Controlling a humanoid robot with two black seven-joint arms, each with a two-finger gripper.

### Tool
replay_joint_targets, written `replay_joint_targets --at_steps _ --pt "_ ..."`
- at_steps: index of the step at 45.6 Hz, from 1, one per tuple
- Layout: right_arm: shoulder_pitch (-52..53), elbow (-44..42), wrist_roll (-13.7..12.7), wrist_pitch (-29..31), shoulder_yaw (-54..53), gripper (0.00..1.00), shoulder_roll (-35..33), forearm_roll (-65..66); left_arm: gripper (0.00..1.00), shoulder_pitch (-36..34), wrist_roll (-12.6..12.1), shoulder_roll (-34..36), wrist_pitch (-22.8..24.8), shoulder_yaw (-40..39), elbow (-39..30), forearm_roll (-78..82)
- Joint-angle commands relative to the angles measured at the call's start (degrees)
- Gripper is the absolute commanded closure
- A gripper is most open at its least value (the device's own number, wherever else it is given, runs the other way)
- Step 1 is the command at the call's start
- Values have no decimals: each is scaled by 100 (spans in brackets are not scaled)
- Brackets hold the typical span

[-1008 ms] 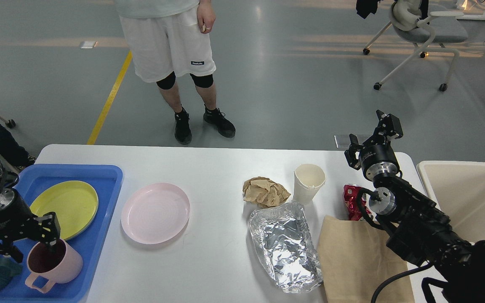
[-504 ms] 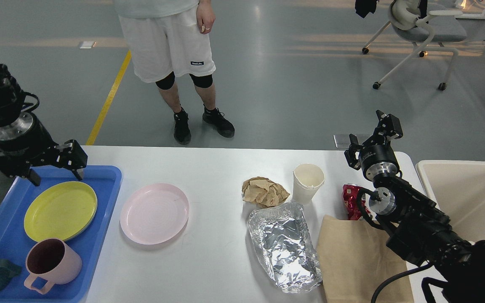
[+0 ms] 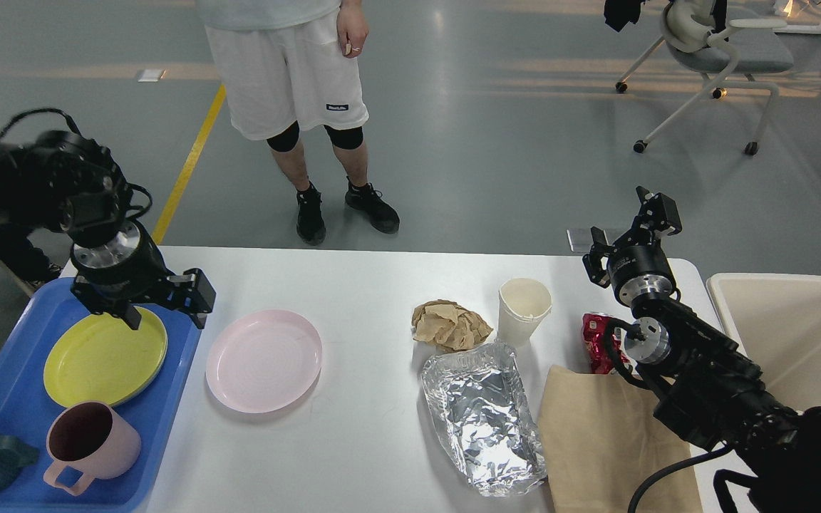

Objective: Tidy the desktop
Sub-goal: 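Move the left gripper to the rim of the pink plate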

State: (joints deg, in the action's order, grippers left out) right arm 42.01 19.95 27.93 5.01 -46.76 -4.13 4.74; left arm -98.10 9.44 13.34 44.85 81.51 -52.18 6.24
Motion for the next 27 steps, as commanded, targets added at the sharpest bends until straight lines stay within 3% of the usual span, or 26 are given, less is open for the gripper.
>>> replay_joint_targets --at_steps 1,7,17,21,27 --pt "0 0 2 -1 0 0 0 0 10 730 -126 -235 -38 -513 453 0" --pt "0 0 2 -1 0 0 0 0 10 1240 -539 -288 -55 -1066 963 -8" --pt "0 0 2 -1 0 0 0 0 11 1847 -1576 -297 -134 -1656 1421 -43" --pt "0 0 2 -1 0 0 0 0 11 2066 -1717 -288 -301 -1875 1500 -61" --pt "0 0 2 -1 0 0 0 0 11 2286 -1735 -288 -556 -2052 1544 -70"
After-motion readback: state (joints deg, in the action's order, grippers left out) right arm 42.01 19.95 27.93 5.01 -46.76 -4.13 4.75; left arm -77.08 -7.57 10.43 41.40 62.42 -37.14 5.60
